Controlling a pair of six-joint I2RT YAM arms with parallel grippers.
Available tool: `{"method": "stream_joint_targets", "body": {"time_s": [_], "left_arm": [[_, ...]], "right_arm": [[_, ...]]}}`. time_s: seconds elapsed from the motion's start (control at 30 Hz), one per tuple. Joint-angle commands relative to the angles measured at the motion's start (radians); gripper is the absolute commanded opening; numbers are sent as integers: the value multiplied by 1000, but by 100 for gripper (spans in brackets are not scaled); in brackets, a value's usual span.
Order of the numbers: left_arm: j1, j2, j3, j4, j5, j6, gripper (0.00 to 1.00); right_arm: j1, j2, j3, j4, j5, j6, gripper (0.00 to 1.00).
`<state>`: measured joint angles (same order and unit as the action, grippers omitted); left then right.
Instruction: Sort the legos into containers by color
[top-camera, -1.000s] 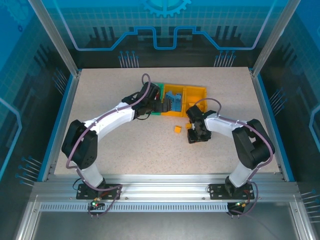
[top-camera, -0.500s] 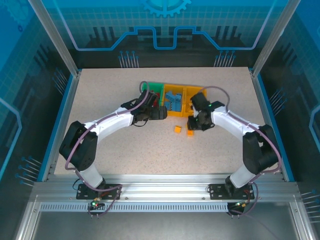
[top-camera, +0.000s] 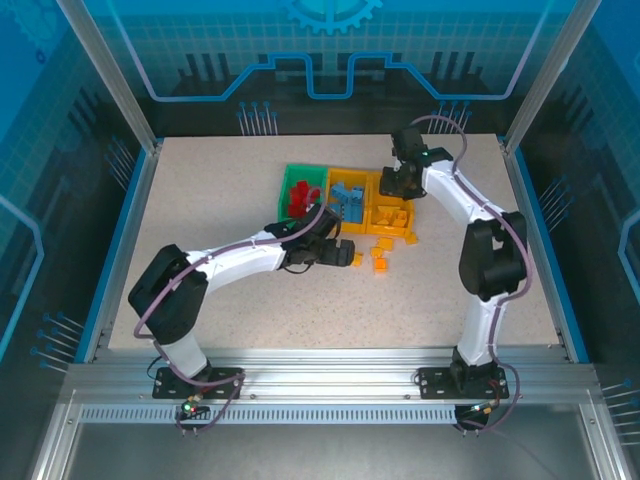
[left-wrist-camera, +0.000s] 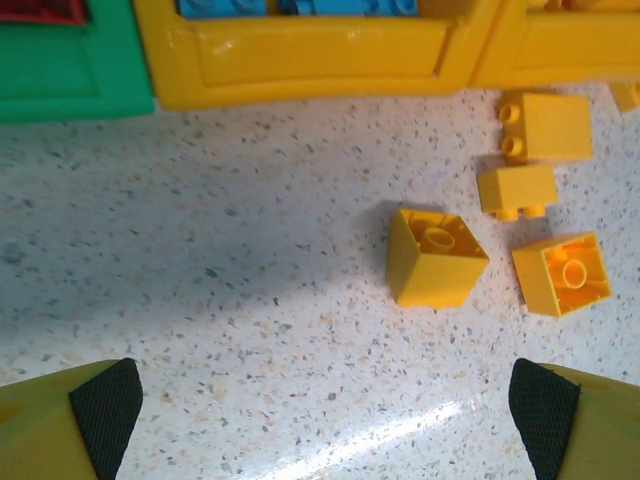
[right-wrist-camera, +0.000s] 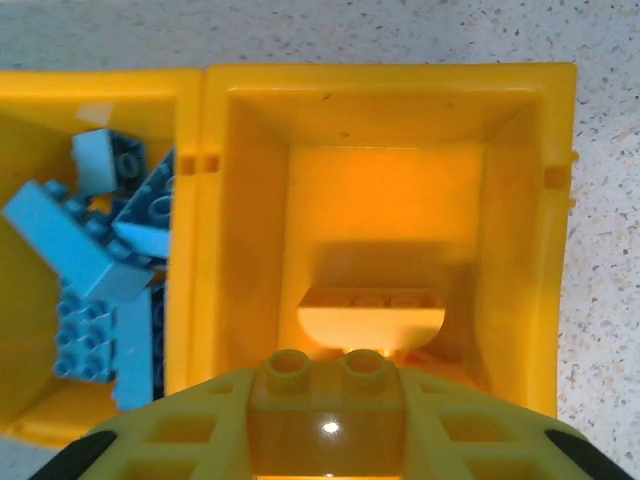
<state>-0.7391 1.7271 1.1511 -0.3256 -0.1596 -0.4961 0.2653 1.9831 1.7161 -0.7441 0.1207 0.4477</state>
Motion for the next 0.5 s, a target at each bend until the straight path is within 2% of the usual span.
{"method": "stream_joint_targets", "body": {"time_s": [0.0, 0.1, 0.2, 0.23, 0.47], "left_arm": [[-24, 45, 32, -3, -1, 2, 99], [-39, 84, 62, -21, -3, 8, 99], [-48, 109, 81, -19, 6, 15, 99], [-50, 118, 85, -20, 9, 20, 99], [-66, 169, 118, -1, 34, 16, 99]], "right_arm": [[-11, 68, 77, -77, 70, 11, 38], [-12, 94, 100, -73, 61, 17, 49], [-12, 95, 108, -78, 35, 14, 68], [-10, 86, 104, -80, 30, 14, 70], [-11, -96, -57, -9, 11, 17, 74]]}}
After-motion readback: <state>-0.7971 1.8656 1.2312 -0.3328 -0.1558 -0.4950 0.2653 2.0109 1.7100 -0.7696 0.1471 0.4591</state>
